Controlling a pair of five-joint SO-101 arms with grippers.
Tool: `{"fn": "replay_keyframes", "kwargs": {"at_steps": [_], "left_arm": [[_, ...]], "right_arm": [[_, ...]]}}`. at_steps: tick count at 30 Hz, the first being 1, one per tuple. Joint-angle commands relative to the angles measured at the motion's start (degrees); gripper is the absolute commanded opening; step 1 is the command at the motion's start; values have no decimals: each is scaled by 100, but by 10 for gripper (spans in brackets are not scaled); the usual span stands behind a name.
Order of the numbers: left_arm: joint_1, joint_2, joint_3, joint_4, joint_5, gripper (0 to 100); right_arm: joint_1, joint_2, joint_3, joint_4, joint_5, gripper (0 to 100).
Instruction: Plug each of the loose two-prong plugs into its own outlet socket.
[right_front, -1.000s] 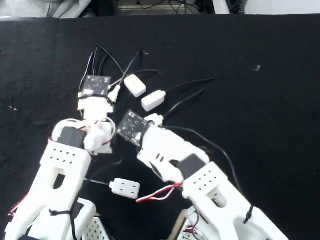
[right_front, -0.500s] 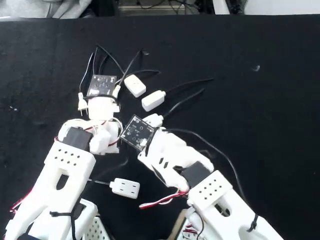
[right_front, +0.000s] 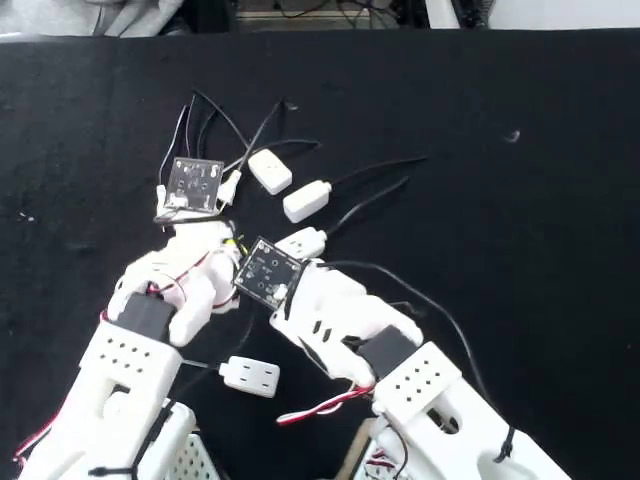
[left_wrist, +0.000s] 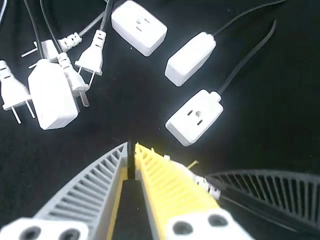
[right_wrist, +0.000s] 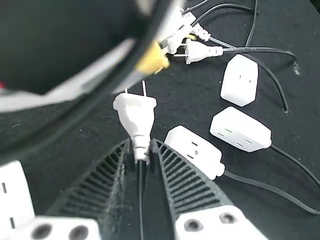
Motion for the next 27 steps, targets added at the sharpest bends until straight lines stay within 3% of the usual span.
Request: {"fn": "replay_keyframes", "kwargs": {"at_steps": [1,13,27], "left_arm": [[48,-255,-48,53,-26,29],[57,580,40,-237,44,30],[57,659,84,-237,44,30]], "right_arm": [[-62,22,-48,-132,-149,11],[-79,-4,-136,-132,-246,11],[-79,-13,-251,-132,-220,11]]}}
